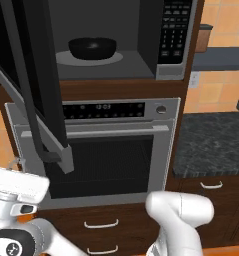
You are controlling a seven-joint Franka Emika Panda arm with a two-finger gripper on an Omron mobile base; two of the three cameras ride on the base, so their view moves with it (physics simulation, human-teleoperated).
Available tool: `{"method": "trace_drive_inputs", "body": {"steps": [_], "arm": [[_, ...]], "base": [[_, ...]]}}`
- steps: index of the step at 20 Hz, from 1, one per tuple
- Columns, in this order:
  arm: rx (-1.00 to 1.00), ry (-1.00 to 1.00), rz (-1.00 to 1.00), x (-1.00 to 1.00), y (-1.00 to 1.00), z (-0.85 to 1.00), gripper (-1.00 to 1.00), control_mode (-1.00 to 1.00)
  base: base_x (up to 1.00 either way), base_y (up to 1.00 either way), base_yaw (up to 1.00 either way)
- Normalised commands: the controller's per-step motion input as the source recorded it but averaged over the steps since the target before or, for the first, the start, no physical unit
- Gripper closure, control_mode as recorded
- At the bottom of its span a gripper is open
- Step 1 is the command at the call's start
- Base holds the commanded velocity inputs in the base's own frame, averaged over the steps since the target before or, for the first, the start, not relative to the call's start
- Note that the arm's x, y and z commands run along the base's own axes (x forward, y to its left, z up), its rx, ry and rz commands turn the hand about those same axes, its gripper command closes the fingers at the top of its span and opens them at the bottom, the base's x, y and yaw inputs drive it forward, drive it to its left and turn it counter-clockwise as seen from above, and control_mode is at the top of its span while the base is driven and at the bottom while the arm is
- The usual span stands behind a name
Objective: Open the microwave, place the bowl with waffle inside the microwave, then close the microwave door and turn it on.
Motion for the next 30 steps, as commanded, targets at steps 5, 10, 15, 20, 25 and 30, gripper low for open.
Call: {"method": "trace_drive_inputs", "body": {"steps": [5,10,15,20,25,30], "arm": [[0.01,-0.04,0.00,0.00,0.47,0.21,1.00,-1.00],[0.16,-0.07,0.00,0.00,0.08,0.53,1.00,-1.00],[0.35,-0.05,0.00,0.00,-0.45,0.66,1.00,-1.00],[0.33,0.00,-0.05,0.00,-0.89,0.59,1.00,-1.00],[0.33,0.02,-0.02,0.00,-1.00,0.47,1.00,-1.00],[0.35,0.15,0.00,0.27,-1.00,0.38,1.00,-1.00]], "base": [[0.00,0.00,0.00],[0.00,0.00,0.00],[0.00,0.00,0.00],[0.00,0.00,0.00],[0.00,0.00,0.00],[0.00,0.00,0.00]]}}
